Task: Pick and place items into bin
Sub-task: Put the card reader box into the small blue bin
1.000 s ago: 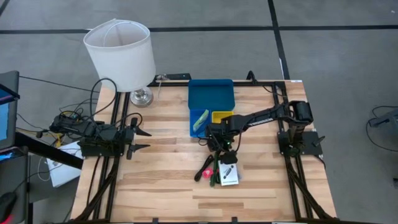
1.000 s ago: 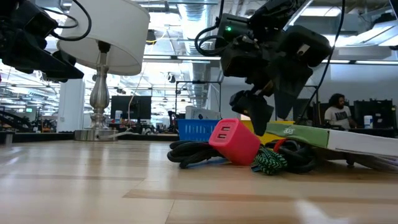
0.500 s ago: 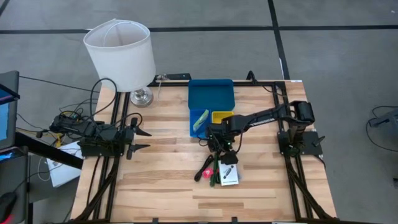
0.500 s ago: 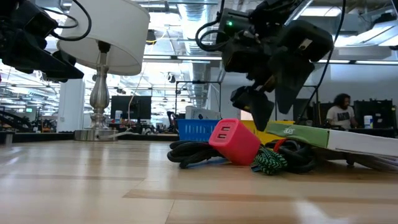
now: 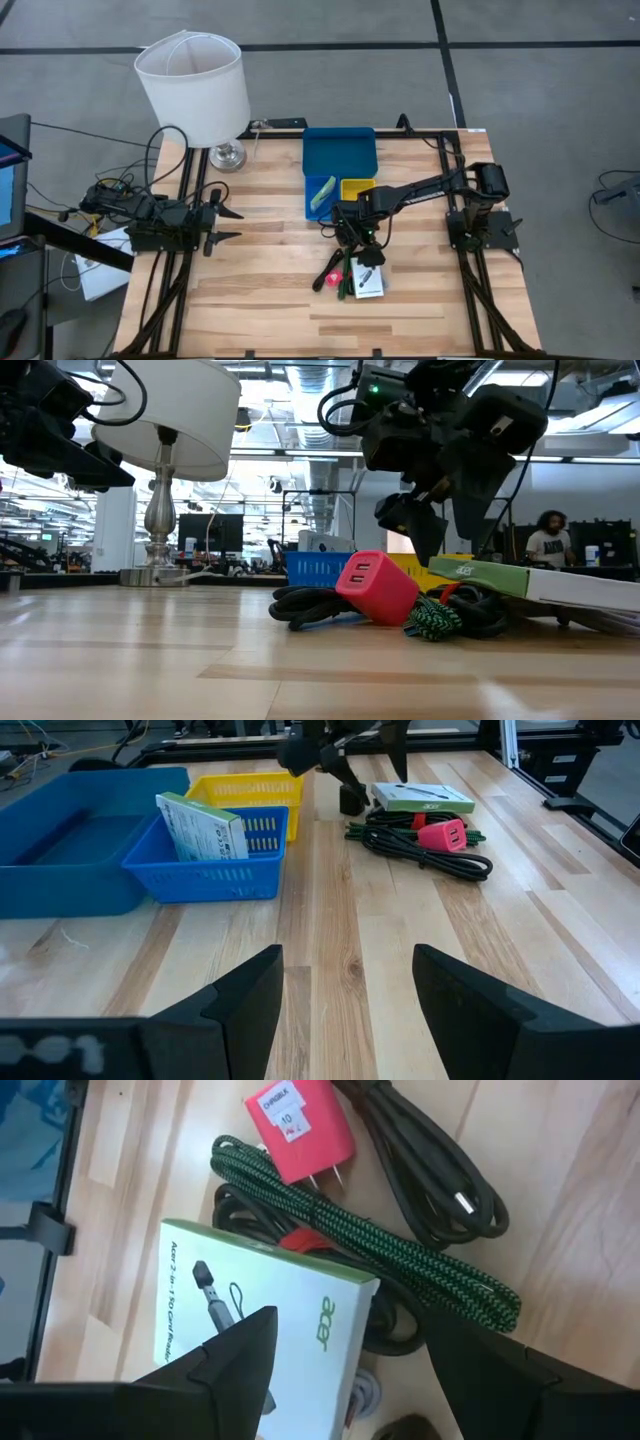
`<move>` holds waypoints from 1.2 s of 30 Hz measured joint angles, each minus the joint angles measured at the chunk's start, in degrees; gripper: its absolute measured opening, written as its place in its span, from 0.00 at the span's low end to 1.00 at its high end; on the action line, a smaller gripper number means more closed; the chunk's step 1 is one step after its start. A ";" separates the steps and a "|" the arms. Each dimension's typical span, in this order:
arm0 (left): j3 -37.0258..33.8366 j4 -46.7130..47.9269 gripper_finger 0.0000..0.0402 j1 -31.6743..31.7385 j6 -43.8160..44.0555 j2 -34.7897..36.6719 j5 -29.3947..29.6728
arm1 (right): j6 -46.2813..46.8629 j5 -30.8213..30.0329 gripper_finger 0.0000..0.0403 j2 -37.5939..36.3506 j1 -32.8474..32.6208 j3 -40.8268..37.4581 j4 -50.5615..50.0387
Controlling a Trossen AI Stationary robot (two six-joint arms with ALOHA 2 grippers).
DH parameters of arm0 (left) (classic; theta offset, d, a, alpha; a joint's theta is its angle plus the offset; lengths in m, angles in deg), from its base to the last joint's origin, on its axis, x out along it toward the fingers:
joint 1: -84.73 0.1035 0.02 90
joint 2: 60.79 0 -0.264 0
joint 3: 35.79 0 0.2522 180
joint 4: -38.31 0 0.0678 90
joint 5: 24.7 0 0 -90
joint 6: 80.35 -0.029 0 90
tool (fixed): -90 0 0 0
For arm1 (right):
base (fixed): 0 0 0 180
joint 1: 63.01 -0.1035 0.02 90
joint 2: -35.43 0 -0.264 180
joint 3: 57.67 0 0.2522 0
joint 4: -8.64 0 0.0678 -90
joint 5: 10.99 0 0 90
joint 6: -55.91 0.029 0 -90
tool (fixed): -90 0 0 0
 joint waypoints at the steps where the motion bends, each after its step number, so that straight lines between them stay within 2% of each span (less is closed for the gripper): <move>1: 0.00 0.00 0.53 0.00 0.00 0.00 0.00 | 0.06 0.00 0.62 0.00 -0.02 0.00 0.01; 36: 0.00 0.00 0.53 0.01 0.02 0.00 0.00 | 2.95 0.59 0.62 0.55 -1.51 -0.02 1.32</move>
